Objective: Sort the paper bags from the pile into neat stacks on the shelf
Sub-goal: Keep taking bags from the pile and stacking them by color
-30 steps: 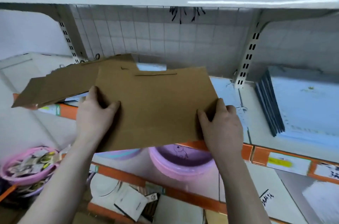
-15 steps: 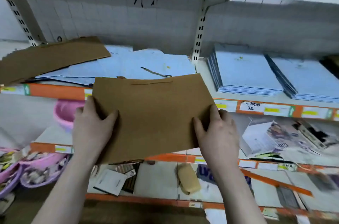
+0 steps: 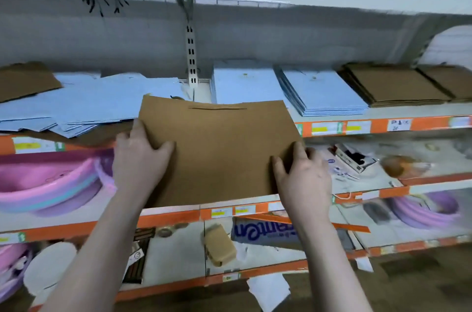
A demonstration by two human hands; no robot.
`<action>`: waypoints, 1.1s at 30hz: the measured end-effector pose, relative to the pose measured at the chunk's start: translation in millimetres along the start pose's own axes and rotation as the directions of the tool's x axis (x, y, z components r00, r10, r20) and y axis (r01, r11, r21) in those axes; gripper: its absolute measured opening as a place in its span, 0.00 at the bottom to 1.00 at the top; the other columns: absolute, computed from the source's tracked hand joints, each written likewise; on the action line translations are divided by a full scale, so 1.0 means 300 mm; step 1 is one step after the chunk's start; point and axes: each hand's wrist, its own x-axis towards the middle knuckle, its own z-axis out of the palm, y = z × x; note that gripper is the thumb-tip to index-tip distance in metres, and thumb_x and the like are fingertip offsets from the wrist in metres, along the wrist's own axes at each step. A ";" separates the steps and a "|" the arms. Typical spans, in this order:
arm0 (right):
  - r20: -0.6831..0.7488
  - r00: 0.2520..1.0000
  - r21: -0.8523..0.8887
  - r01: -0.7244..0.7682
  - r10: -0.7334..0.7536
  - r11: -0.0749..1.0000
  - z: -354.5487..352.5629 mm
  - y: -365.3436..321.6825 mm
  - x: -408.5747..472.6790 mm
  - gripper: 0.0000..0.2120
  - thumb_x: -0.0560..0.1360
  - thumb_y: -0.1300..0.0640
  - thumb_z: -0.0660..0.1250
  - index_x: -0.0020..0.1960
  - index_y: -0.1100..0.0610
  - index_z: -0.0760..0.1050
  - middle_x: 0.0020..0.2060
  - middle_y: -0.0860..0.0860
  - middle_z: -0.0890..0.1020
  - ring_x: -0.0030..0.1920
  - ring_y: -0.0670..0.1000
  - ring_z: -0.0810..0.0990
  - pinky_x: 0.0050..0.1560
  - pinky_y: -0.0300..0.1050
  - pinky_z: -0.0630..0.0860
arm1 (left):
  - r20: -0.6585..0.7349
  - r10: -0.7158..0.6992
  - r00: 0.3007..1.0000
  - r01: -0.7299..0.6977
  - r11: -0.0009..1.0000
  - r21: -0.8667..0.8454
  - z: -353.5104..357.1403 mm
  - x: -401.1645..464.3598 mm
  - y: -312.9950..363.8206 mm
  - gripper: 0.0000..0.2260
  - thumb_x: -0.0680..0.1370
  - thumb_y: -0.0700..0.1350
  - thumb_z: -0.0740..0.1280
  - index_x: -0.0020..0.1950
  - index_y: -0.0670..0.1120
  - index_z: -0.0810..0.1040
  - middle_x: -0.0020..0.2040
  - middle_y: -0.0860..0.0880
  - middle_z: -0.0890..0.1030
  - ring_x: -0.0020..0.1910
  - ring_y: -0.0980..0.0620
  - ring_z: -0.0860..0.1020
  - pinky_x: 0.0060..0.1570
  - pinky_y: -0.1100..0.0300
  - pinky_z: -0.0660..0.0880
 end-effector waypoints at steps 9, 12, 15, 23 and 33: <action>-0.094 0.991 -0.034 -0.096 0.092 0.995 -0.249 0.742 0.248 0.23 0.77 0.46 0.60 0.66 0.60 0.68 0.56 0.61 0.73 0.56 0.62 0.71 0.56 0.51 0.65 | 0.092 0.096 0.991 -0.084 0.988 -0.128 0.437 -0.286 0.665 0.29 0.74 0.51 0.68 0.70 0.42 0.65 0.61 0.35 0.70 0.63 0.37 0.68 0.60 0.48 0.66; -0.102 0.984 -0.080 -0.154 0.145 0.985 -0.338 0.990 0.316 0.23 0.77 0.45 0.59 0.66 0.59 0.68 0.57 0.61 0.73 0.57 0.62 0.71 0.56 0.52 0.65 | 0.142 0.120 0.983 -0.100 0.985 -0.140 0.585 -0.395 0.885 0.30 0.74 0.52 0.68 0.72 0.43 0.63 0.63 0.36 0.69 0.65 0.38 0.67 0.61 0.49 0.66; -0.118 0.975 -0.089 -0.199 0.188 0.976 -0.396 1.205 0.388 0.23 0.77 0.45 0.59 0.65 0.59 0.69 0.57 0.61 0.73 0.58 0.63 0.70 0.57 0.52 0.65 | 0.181 0.154 0.971 -0.124 0.978 -0.166 0.711 -0.479 1.072 0.30 0.74 0.52 0.68 0.71 0.42 0.64 0.62 0.36 0.69 0.64 0.38 0.67 0.61 0.48 0.66; -0.166 0.946 -0.041 -0.289 0.278 0.957 -0.415 1.576 0.591 0.19 0.76 0.46 0.60 0.56 0.61 0.72 0.51 0.60 0.75 0.52 0.63 0.73 0.52 0.53 0.70 | 0.176 0.226 0.958 -0.192 0.963 -0.189 0.989 -0.558 1.413 0.25 0.74 0.50 0.68 0.67 0.41 0.67 0.58 0.36 0.71 0.60 0.37 0.69 0.56 0.49 0.68; -0.211 0.933 -0.045 -0.307 0.292 0.950 -0.379 1.983 1.100 0.22 0.76 0.46 0.61 0.64 0.59 0.72 0.55 0.62 0.75 0.55 0.64 0.73 0.55 0.53 0.69 | 0.202 0.233 0.951 -0.171 0.943 -0.285 1.450 -0.463 1.861 0.31 0.75 0.53 0.67 0.73 0.42 0.63 0.63 0.36 0.69 0.63 0.37 0.68 0.61 0.48 0.66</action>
